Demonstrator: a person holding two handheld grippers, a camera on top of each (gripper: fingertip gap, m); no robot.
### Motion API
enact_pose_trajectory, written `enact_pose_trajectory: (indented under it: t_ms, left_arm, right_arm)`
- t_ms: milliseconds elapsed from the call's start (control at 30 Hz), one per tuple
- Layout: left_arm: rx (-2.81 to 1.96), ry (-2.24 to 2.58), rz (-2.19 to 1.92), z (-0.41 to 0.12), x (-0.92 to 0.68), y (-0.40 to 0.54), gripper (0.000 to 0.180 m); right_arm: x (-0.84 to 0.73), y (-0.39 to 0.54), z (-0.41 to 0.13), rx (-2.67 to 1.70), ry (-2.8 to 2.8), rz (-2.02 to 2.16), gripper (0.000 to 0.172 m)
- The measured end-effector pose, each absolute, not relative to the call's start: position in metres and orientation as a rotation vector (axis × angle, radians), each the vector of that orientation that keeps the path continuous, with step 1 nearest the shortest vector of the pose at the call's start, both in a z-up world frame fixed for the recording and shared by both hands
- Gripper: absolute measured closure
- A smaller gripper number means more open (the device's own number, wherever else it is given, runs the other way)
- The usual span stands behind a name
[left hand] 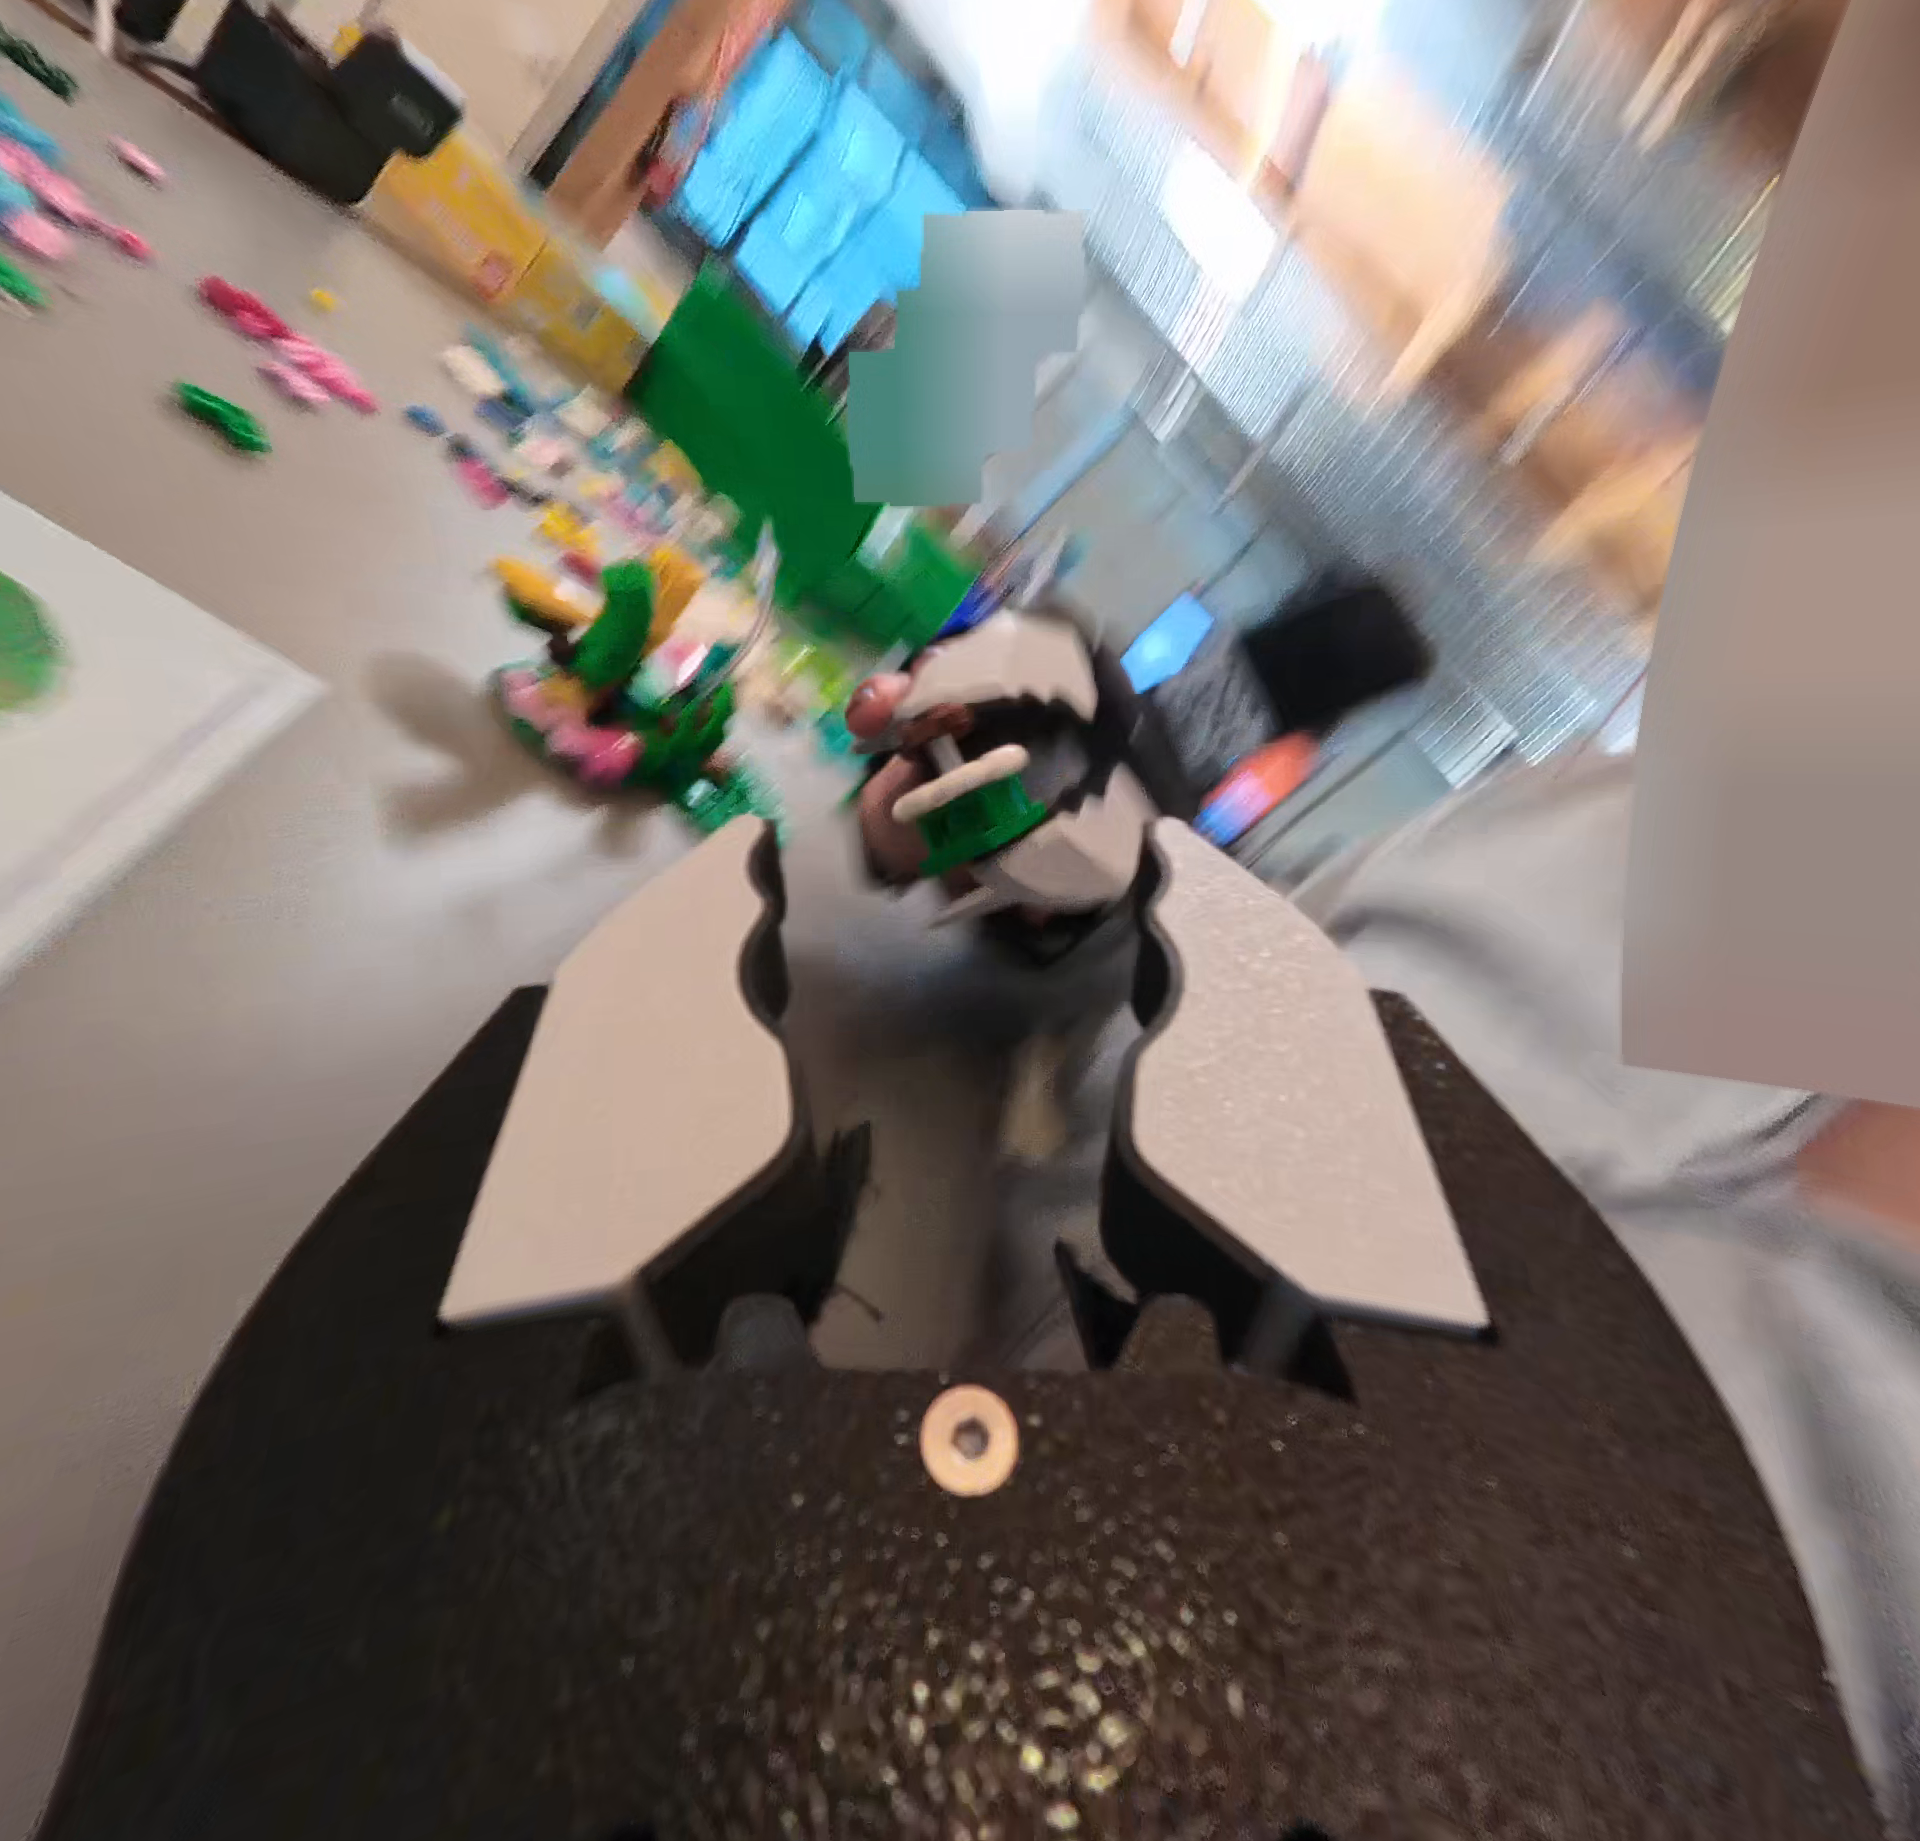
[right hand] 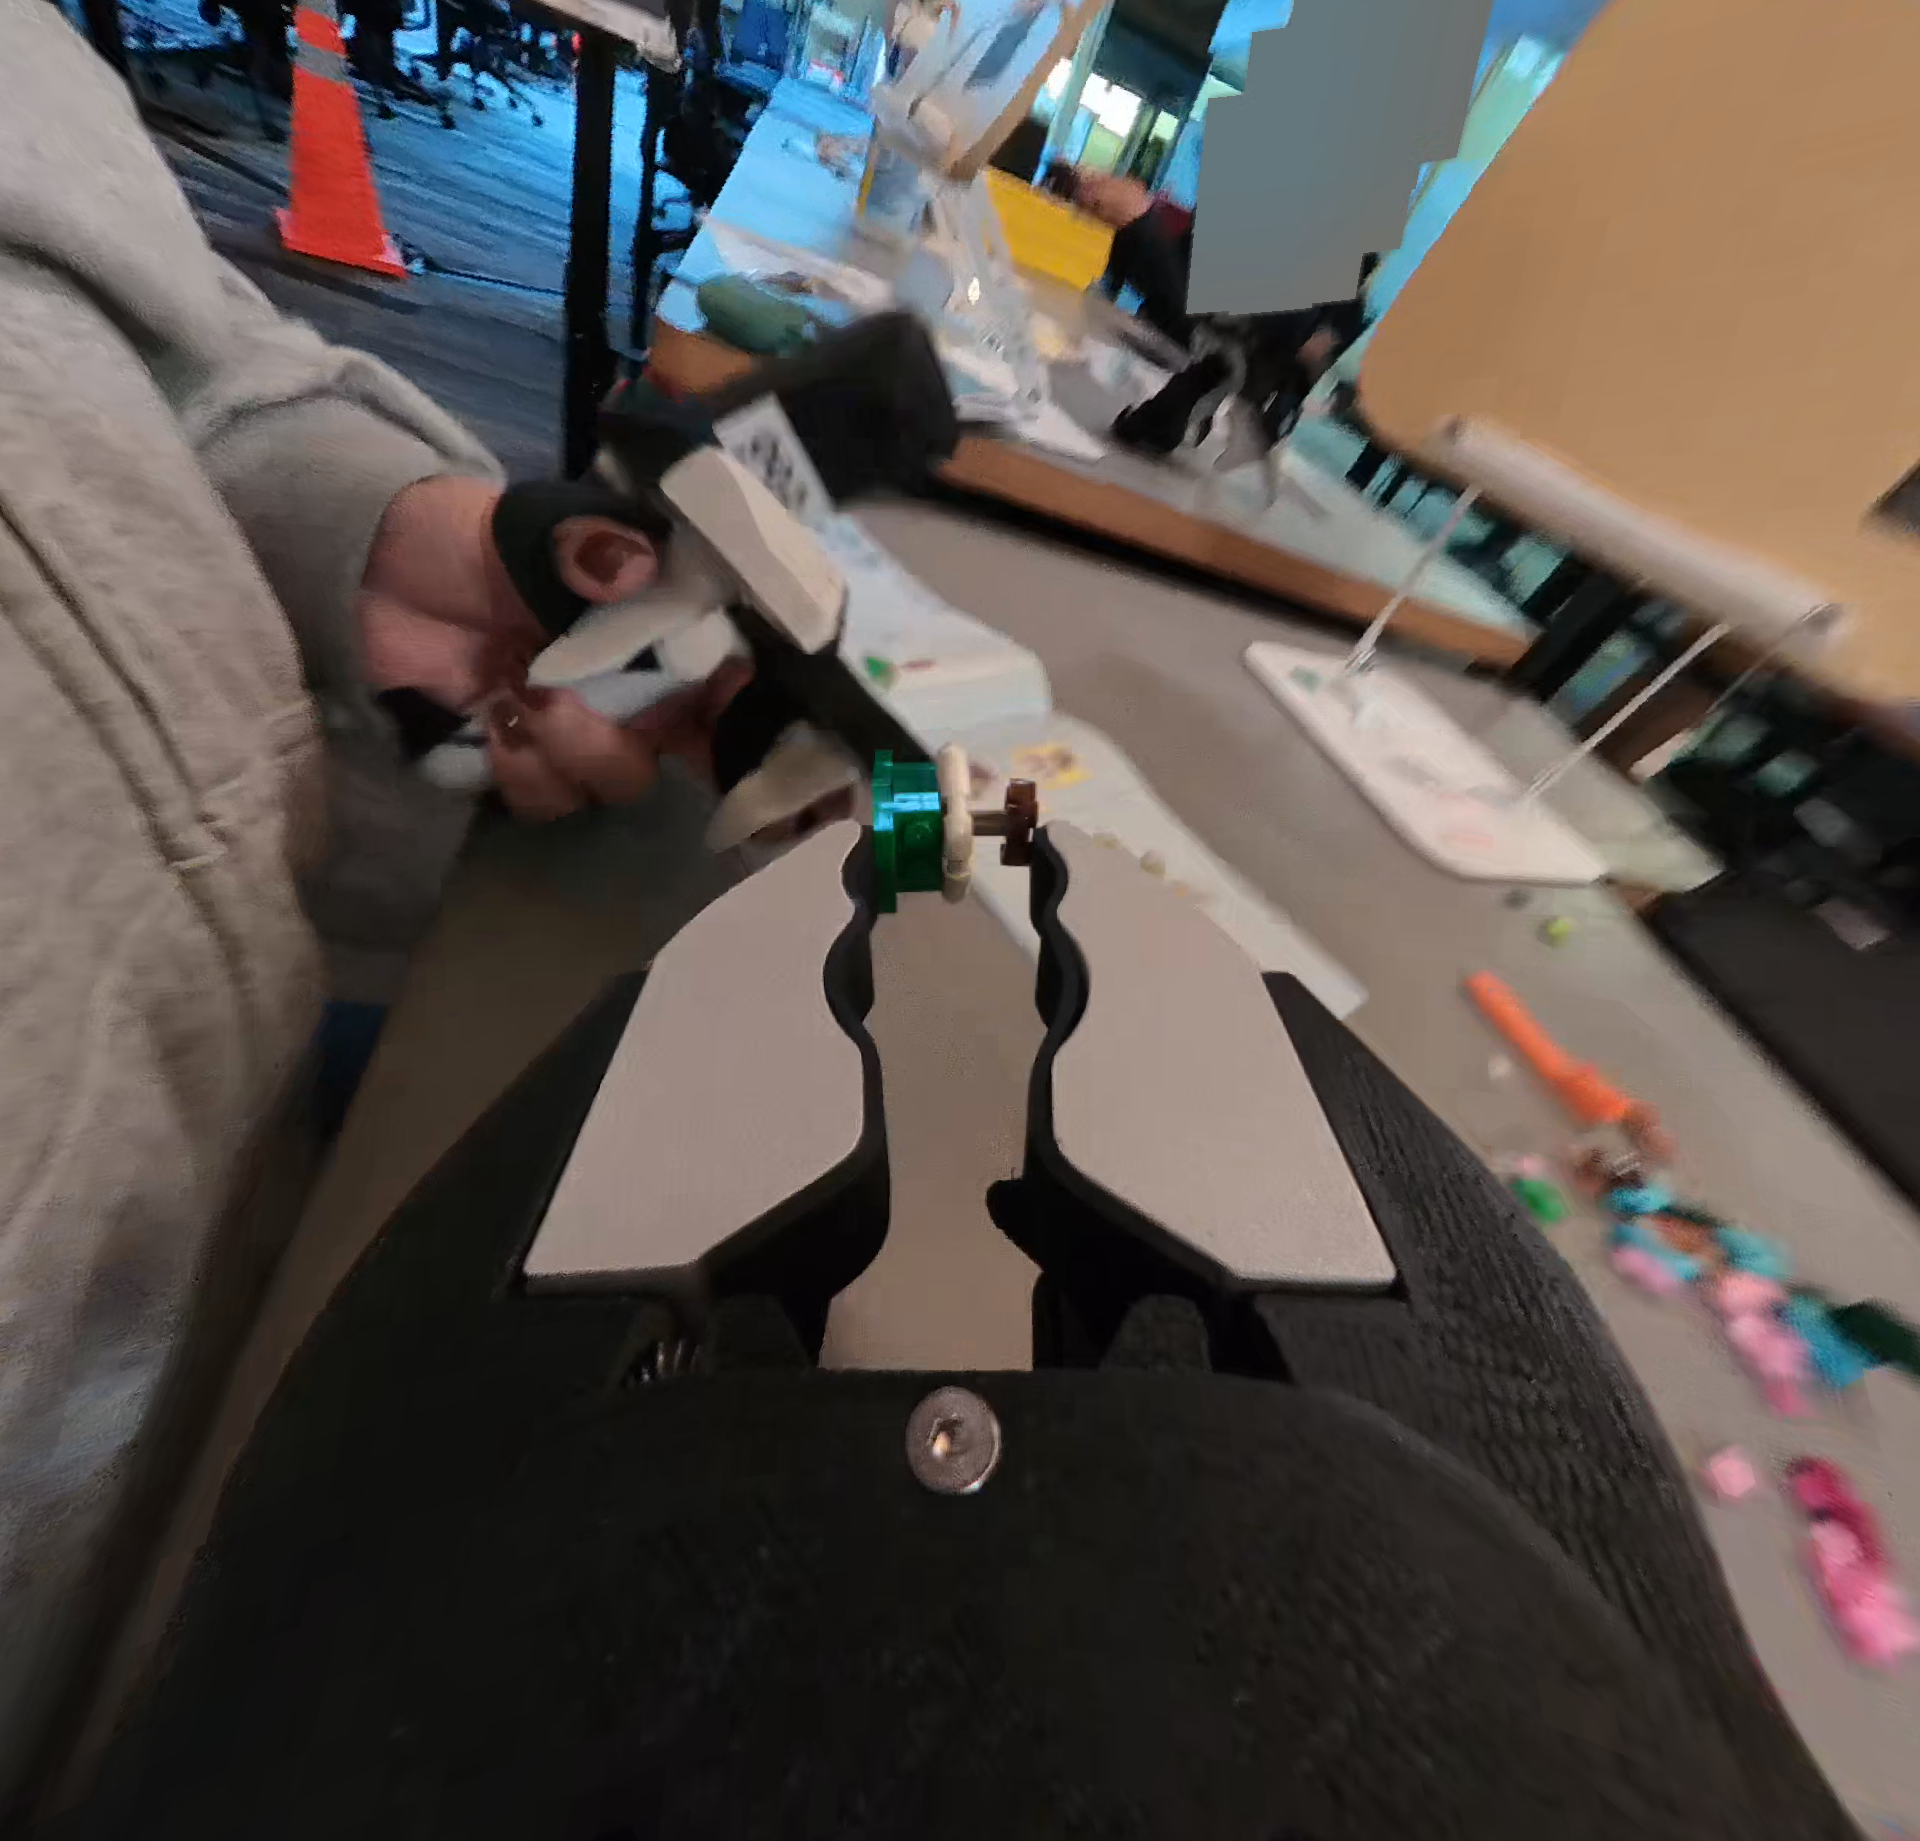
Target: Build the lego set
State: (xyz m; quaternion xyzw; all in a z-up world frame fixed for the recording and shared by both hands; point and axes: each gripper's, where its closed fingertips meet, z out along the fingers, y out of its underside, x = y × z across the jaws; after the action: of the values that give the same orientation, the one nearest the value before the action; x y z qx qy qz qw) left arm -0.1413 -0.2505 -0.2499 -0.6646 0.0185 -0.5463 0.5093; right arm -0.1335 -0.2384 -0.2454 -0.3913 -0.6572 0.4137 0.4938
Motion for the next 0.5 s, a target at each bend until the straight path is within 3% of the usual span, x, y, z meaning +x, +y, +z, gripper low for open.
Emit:
enact_pose_trajectory:
  t_ms: [200, 500]
  left_arm:
    - [-1.948, 0.701, -0.738, -0.294, -0.127, -0.266, 0.110]
    - [-2.072, 1.007, -0.645, -0.324, -0.112, -0.264, 0.130]
  right_arm:
    - [-0.121, -0.256, -0.296, -1.198, -1.832, 1.143, 0.145]
    - [-0.115, -0.260, -0.323, -1.256, -2.049, 1.087, 0.145]
